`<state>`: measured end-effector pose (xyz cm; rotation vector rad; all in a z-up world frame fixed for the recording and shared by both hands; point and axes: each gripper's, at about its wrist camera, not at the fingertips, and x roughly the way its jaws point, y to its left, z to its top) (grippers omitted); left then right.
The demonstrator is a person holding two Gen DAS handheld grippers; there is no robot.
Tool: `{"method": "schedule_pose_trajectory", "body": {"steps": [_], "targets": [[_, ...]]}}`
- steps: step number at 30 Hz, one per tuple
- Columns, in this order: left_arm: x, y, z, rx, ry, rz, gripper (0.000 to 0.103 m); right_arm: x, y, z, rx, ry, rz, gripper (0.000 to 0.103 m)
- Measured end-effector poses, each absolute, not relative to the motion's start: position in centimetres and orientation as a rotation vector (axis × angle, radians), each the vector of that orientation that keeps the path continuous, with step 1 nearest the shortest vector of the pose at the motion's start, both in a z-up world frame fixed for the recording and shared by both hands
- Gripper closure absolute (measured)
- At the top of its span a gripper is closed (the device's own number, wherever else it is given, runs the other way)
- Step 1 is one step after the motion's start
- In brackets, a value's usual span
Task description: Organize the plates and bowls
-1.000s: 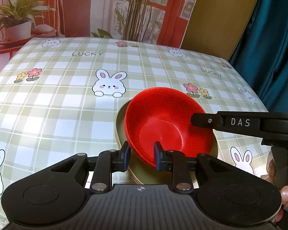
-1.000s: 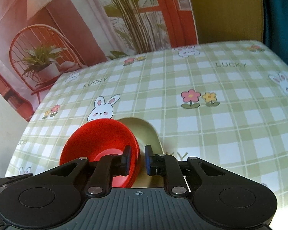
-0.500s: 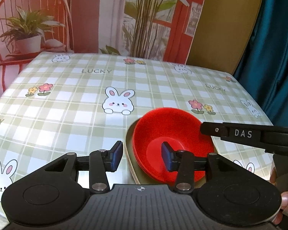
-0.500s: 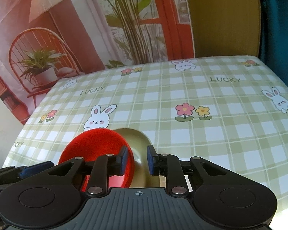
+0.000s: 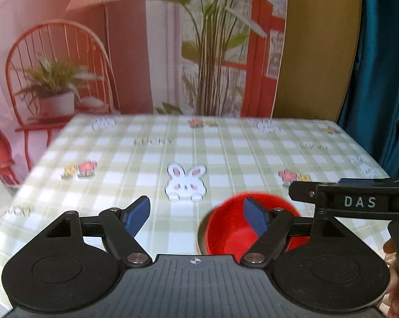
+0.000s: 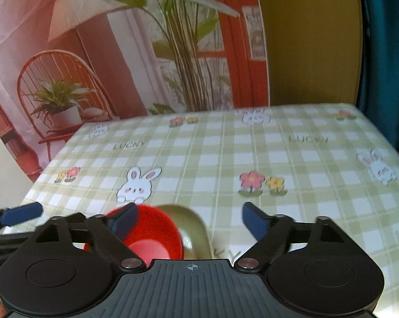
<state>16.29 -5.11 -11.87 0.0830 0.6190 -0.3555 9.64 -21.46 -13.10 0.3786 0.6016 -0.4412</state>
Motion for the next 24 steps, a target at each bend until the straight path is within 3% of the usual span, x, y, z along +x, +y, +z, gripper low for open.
{"method": "schedule_pose_trajectory", "body": {"steps": [3, 24], "targets": [[16.5, -5.0, -10.4, 0.084, 0.588, -0.351, 0.023, 9.3, -22.1, -11.7, 0.371, 0.57, -0.439, 0.004], [15.2, -4.3, 2.8, 0.056, 0.318, -0.27, 0.023, 5.5, -23.5, 1.9, 0.244, 0.31, -0.48, 0.0]]}}
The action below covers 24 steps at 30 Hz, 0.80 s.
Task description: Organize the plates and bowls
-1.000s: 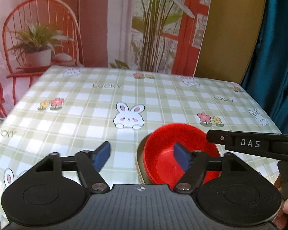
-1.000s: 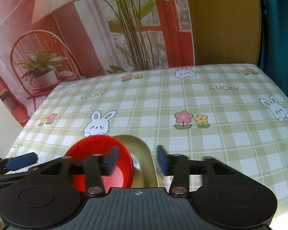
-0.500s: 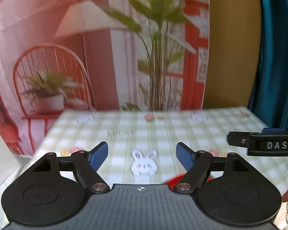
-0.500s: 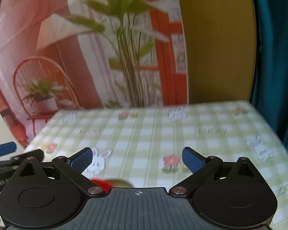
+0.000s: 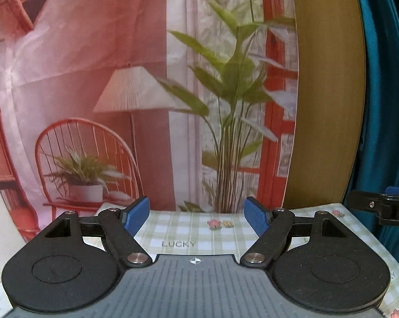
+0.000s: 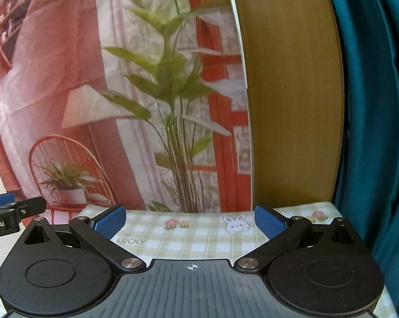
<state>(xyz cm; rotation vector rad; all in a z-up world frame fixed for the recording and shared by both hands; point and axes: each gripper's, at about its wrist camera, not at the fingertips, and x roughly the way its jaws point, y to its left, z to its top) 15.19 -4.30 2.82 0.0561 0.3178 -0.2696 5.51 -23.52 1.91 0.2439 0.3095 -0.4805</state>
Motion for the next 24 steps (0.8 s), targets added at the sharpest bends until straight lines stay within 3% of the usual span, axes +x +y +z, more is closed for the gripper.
{"method": "schedule_pose_trajectory", "body": {"steps": [24], "targets": [[13.4, -4.2, 4.2, 0.06, 0.253, -0.222, 0.02, 3.8, -22.0, 3.8, 0.218, 0.272, -0.481, 0.0]]}}
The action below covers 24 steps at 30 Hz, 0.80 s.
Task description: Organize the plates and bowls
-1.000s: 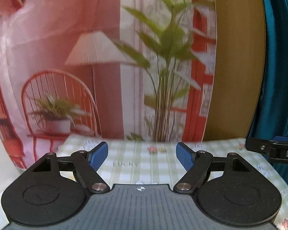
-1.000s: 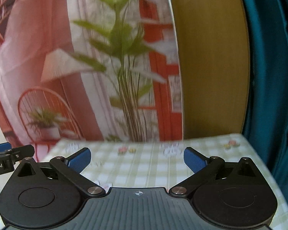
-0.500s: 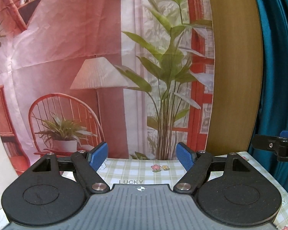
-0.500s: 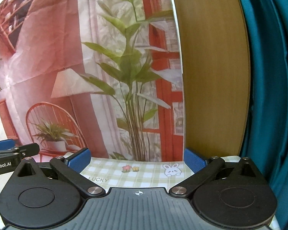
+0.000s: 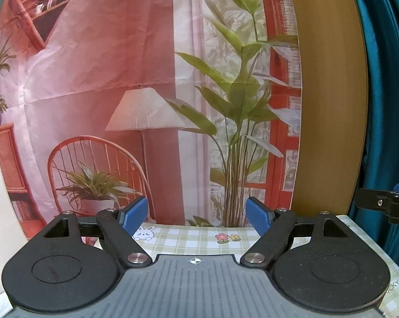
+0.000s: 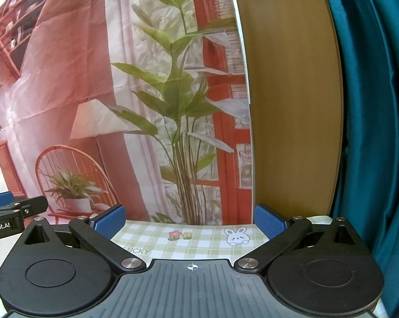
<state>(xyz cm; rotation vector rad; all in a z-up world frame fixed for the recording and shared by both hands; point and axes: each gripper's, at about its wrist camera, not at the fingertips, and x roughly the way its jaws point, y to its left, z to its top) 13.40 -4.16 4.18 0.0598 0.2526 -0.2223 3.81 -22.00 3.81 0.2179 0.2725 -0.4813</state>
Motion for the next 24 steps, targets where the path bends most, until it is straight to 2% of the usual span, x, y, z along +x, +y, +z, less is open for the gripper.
{"method": "schedule_pose_trajectory", "body": {"steps": [24], "targets": [[13.08, -4.15, 4.15, 0.065, 0.252, -0.225, 0.02, 3.48, -22.04, 3.73, 0.224, 0.275, -0.487, 0.0]]}}
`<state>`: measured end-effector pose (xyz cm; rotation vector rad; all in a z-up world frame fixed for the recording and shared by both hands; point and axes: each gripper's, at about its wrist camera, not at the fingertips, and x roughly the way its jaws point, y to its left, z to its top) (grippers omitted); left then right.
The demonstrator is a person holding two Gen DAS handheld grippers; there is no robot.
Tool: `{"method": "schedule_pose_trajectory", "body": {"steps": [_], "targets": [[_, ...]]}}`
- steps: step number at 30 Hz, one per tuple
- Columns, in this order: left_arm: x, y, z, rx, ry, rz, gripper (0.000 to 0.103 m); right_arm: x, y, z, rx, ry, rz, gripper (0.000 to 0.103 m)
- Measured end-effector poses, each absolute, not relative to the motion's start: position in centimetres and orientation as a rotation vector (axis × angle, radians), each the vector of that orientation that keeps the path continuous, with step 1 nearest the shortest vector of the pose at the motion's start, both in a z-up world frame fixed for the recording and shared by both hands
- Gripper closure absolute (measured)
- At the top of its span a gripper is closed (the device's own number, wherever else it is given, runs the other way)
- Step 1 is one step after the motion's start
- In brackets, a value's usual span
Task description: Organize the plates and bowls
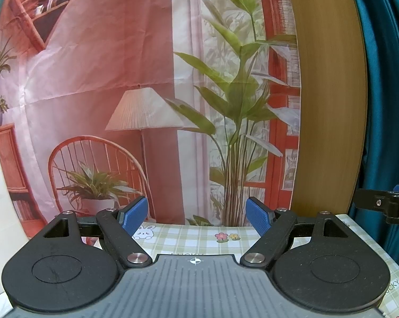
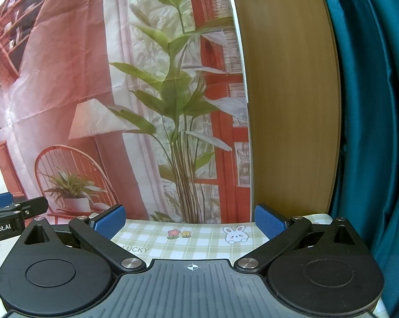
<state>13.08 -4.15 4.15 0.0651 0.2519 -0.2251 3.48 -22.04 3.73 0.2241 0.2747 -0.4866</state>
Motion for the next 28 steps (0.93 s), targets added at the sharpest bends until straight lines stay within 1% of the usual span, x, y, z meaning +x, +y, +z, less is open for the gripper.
{"method": "schedule_pose_trajectory", "body": {"steps": [28], "targets": [[12.88, -3.99, 4.31, 0.068, 0.24, -0.227, 0.02, 3.46, -21.96, 3.76, 0.223, 0.275, -0.486, 0.0]]}}
